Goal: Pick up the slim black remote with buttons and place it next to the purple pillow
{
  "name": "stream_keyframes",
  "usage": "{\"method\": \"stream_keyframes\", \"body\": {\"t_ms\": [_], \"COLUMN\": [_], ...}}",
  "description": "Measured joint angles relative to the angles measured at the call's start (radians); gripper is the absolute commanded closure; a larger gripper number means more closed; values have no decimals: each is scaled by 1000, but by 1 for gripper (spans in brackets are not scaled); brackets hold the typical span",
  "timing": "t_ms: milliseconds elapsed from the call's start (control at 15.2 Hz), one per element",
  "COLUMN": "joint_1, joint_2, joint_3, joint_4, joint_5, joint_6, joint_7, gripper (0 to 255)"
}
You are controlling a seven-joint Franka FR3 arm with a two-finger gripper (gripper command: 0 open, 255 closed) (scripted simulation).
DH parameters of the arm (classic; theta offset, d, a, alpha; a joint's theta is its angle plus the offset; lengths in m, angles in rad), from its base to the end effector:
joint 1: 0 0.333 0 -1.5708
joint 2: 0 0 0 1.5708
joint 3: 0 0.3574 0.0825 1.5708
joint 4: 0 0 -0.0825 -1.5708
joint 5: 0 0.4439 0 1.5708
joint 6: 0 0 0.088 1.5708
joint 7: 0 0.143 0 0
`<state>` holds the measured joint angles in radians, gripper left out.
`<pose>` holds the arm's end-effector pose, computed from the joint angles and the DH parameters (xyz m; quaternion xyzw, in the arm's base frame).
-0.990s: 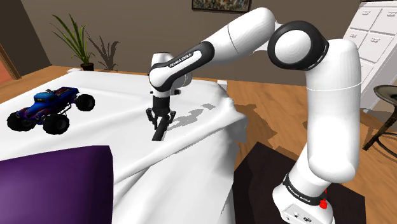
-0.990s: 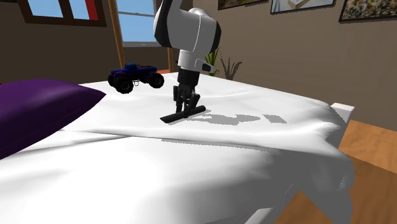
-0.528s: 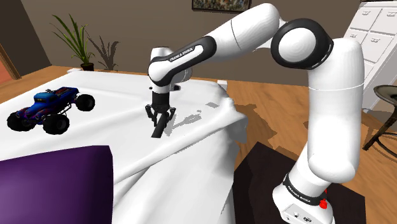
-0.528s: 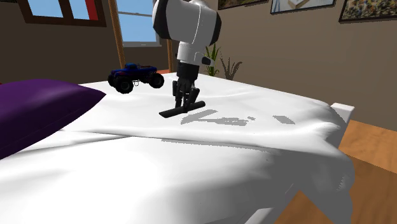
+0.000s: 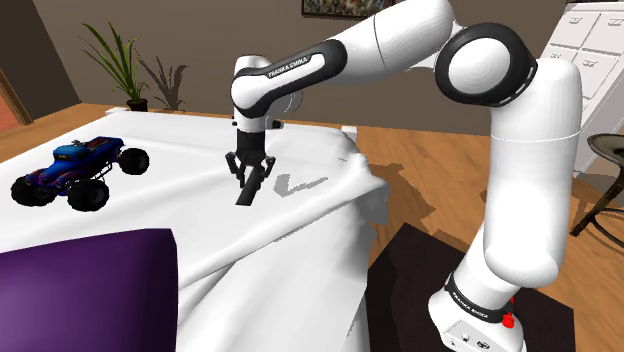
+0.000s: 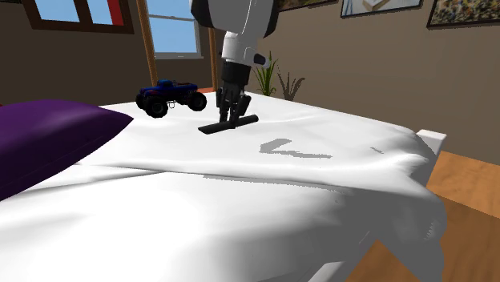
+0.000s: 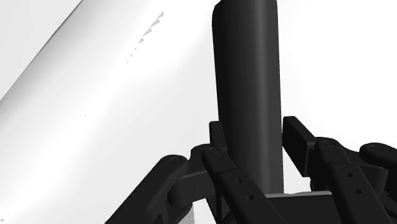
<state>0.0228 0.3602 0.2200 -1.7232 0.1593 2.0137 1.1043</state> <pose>0.6873 0.1737 0.3515 -0.8845 0.4525 0.0927 0.0659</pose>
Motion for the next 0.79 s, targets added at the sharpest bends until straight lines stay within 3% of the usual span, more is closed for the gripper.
{"method": "stream_keyframes", "body": {"t_ms": [792], "joint_1": [-5], "joint_2": [-47], "joint_3": [1], "joint_4": [95], "joint_5": [1], "joint_6": [-140], "joint_7": [20], "gripper": [255]}}
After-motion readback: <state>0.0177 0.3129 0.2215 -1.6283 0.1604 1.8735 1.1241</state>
